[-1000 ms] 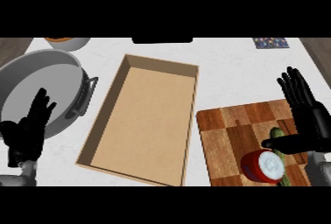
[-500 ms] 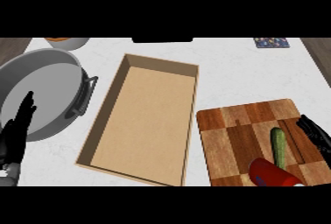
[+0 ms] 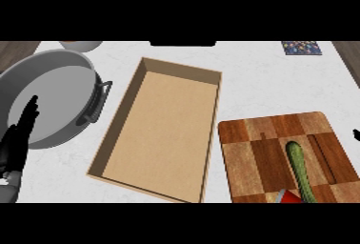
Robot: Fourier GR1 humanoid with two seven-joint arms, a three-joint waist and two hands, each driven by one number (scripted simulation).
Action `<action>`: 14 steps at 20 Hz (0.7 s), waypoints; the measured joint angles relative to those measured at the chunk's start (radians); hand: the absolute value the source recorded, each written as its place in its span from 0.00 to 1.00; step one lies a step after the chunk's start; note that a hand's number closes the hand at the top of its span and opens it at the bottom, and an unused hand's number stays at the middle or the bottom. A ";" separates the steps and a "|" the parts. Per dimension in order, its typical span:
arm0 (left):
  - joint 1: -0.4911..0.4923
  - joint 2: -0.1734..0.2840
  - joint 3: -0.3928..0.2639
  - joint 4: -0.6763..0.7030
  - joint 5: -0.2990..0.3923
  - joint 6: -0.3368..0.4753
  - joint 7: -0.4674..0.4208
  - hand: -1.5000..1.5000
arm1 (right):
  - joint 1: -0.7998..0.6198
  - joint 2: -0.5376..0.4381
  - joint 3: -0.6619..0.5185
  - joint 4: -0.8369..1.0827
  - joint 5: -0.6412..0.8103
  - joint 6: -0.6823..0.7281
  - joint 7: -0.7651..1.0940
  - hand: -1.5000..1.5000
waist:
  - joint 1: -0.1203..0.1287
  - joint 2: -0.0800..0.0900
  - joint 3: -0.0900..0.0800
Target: Pick the squash from the cutting board and place it in the cardboard box
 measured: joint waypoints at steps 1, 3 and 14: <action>-0.003 -0.003 0.002 0.012 -0.004 -0.002 -0.009 0.50 | -0.007 -0.018 0.011 -0.004 0.028 -0.008 0.002 0.00 | -0.001 0.000 -0.001; -0.011 -0.005 0.003 0.017 -0.010 -0.005 -0.008 0.50 | -0.038 -0.050 0.039 0.002 0.084 -0.014 0.011 0.00 | 0.003 -0.001 -0.001; -0.010 -0.023 0.022 -0.007 -0.044 -0.024 0.021 0.50 | -0.154 -0.086 0.198 -0.090 0.335 0.067 0.197 0.00 | 0.001 -0.004 -0.002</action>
